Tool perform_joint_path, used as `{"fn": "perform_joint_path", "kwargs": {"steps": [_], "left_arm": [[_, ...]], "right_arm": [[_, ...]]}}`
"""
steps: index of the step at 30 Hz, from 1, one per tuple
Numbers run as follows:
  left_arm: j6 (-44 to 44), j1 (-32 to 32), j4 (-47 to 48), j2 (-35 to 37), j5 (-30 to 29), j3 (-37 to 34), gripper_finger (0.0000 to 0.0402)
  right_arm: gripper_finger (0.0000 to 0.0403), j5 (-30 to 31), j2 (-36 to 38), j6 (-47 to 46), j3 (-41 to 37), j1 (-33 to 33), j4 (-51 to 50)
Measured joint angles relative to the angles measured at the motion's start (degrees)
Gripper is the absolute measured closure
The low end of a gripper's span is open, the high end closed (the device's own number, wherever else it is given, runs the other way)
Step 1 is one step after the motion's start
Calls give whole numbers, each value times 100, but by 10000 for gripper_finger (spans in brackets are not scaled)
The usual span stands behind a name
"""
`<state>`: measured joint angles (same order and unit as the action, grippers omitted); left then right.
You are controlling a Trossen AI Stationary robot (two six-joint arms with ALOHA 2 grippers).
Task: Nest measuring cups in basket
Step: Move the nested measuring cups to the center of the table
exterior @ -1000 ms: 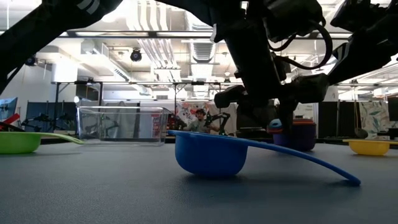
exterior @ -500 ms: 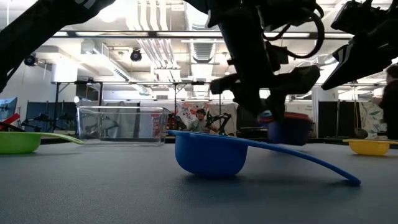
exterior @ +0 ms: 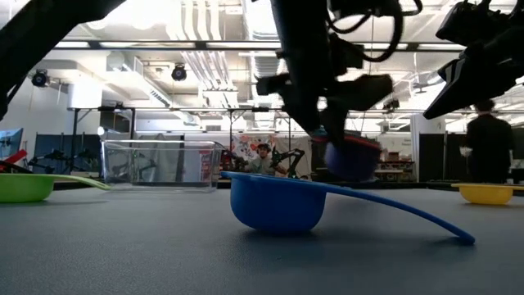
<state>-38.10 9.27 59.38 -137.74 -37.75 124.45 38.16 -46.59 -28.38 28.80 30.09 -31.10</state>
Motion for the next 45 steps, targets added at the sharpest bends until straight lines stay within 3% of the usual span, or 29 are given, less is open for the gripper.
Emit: {"fn": "perform_joint_path", "kwargs": {"steps": [8, 17, 21, 28, 33, 39, 45], "left_arm": [[-292, 53, 705, 129, -229, -12, 272], [-447, 138, 497, 427, -372, -666, 272], [-487, 224, -340, 993, -391, -1646, 273], [-397, 336, -2479, 2638, 40, -4165, 273], [-578, 430, -3379, 3622, 295, -5662, 272], [-637, 584, -4382, 4369, 363, -6847, 271], [-575, 711, -4779, 4618, 542, -7473, 271]], "right_arm": [[394, 2, 0, -9, -7, 0, -15], [394, 2, 0, -7, -9, 0, -17], [394, 5, 0, 0, -14, 0, -16], [394, 98, 0, 7, -37, 0, -10], [394, 279, 0, 6, -37, 0, 4], [394, 494, 0, 4, -42, 0, 10], [394, 552, 0, -9, -42, 0, 20]]}}
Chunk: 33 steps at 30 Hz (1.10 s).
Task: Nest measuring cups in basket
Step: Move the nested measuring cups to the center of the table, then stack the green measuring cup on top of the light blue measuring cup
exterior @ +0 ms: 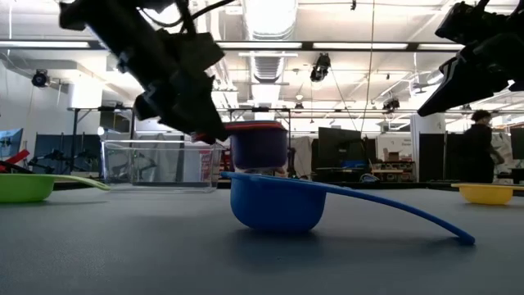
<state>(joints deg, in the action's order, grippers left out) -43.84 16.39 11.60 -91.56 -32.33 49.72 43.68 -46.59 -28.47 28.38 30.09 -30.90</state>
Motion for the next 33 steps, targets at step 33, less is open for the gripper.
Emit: {"fn": "perform_joint_path", "kwargs": {"steps": [33], "left_arm": [[-1566, 146, 1460, 686, 781, -407, 177]], "right_arm": [[394, -7, 0, -48, -87, 0, 17]]}}
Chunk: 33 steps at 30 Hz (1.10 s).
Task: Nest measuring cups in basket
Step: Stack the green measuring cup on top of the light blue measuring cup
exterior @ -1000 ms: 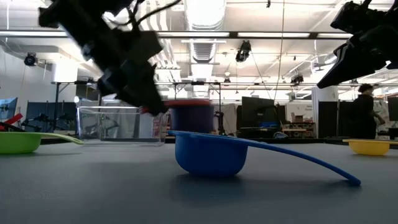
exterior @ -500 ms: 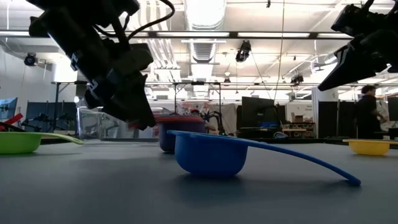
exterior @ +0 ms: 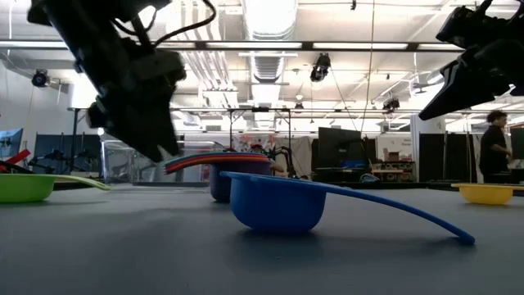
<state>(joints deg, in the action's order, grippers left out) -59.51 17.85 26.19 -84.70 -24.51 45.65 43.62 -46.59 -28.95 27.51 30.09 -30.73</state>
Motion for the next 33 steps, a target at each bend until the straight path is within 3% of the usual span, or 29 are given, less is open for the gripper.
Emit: {"fn": "perform_joint_path", "kwargs": {"steps": [13, 17, 24, 33], "left_arm": [[-2802, 16, 2793, 742, 605, -2, 212], [-3188, 24, 2942, 826, 782, -2, 225], [-3623, 24, 3094, 813, 1620, -118, 242], [-3756, 35, 3092, 813, 1699, -331, 245]], "right_arm": [[394, 0, 0, 0, 0, 0, -1], [394, 1, 0, 26, 0, 0, 1], [394, 2, 0, 68, 0, 0, -1], [394, 2, 0, 109, 0, 0, 1]]}}
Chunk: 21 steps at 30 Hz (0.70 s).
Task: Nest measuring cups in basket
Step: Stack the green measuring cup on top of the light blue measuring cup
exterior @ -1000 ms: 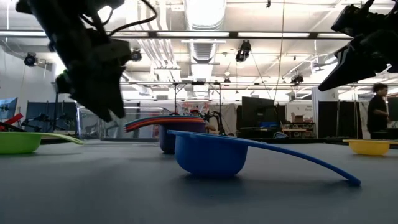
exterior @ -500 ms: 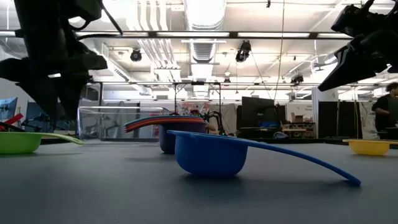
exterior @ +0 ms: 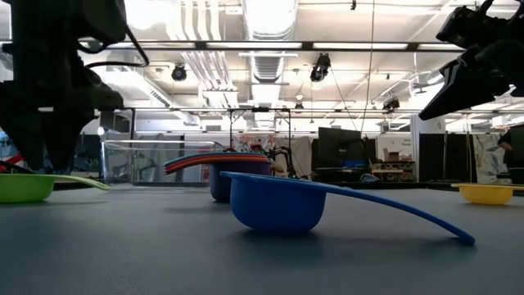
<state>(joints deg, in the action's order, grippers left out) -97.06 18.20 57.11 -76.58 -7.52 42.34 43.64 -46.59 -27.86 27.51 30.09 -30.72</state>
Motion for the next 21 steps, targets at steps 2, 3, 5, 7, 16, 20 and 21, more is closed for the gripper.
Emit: {"fn": "perform_joint_path", "kwargs": {"steps": [2, 3, 5, 7, 16, 20, 21], "left_arm": [[-101, 0, -2, 0, 21, -119, 245], [-149, 0, -13, 0, 93, -194, 245], [-209, 0, -5, -4, 245, -355, 245], [-248, 0, -60, -4, 265, -477, 245], [439, 0, -471, -14, 213, -646, 303], [944, 0, -768, -20, 202, -582, 382], [1052, 0, -817, -20, 166, -546, 390]], "right_arm": [[394, 0, 0, 0, 0, 2, 0], [394, 0, 0, 0, 0, 0, 0], [394, 0, 0, -2, 0, 0, 2], [394, 0, 0, -2, 0, 0, 9], [394, 101, 0, -7, 0, 0, 14], [394, 140, 0, -17, 0, 0, 18], [394, 142, 0, -17, 0, 0, 28]]}}
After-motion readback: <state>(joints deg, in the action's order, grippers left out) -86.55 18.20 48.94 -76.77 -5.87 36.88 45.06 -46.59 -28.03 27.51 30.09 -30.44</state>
